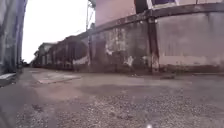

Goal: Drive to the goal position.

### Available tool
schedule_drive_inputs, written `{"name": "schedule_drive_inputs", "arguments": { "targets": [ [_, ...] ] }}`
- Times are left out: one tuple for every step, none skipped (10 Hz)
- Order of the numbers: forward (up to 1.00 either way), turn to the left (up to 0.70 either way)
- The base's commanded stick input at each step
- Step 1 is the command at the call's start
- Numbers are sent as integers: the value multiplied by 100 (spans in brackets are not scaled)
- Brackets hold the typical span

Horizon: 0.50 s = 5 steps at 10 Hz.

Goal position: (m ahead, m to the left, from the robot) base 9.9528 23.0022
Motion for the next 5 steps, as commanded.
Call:
{"name": "schedule_drive_inputs", "arguments": {
  "targets": [
    [70, 35],
    [70, 35],
    [70, 35],
    [70, 35],
    [70, 35]
  ]
}}
